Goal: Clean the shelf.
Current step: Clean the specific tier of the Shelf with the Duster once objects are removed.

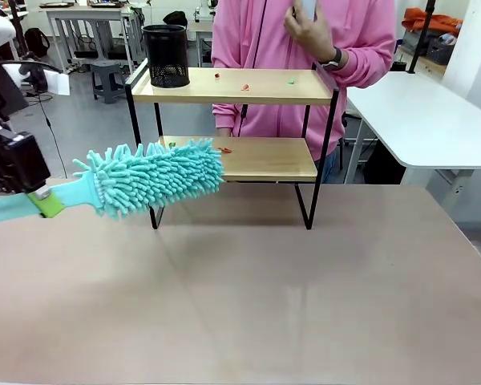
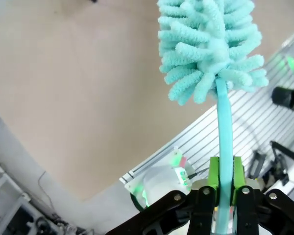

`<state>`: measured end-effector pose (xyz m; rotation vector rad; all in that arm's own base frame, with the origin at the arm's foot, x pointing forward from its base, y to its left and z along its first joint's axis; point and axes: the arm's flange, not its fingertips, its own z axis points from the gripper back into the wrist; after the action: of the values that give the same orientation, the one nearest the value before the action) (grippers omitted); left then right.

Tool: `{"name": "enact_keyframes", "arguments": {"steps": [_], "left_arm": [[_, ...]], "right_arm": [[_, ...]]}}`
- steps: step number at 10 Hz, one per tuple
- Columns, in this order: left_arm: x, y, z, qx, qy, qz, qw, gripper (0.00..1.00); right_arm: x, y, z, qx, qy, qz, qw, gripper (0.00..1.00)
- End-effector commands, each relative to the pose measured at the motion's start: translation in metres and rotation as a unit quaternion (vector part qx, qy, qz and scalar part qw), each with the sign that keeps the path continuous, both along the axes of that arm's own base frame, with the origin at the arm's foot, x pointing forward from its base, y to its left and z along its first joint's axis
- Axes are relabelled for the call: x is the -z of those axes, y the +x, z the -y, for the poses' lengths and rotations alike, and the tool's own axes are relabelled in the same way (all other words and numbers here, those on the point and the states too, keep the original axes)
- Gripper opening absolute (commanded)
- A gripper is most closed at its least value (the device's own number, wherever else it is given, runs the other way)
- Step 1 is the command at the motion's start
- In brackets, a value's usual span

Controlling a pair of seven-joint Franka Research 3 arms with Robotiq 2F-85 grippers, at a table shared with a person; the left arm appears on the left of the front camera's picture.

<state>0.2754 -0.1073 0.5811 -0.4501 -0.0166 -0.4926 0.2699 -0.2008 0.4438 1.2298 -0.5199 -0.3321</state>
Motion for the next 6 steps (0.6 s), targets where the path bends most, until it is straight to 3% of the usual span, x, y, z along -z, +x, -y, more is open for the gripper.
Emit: {"name": "enact_keyframes", "arguments": {"steps": [1, 6], "left_arm": [[0.0054, -0.0039, 0.0115, -0.058, 0.013, 0.02, 0.998, 0.12], [0.0099, 0.0039, 0.0195, -0.114, 0.004, 0.066, 0.991, 0.12]], "right_arm": [[-0.0011, 0.0029, -0.0002, 0.002, 0.002, 0.017, 1.0, 1.0], [-0.0011, 0.0029, -0.0002, 0.002, 0.002, 0.017, 1.0, 1.0]]}}
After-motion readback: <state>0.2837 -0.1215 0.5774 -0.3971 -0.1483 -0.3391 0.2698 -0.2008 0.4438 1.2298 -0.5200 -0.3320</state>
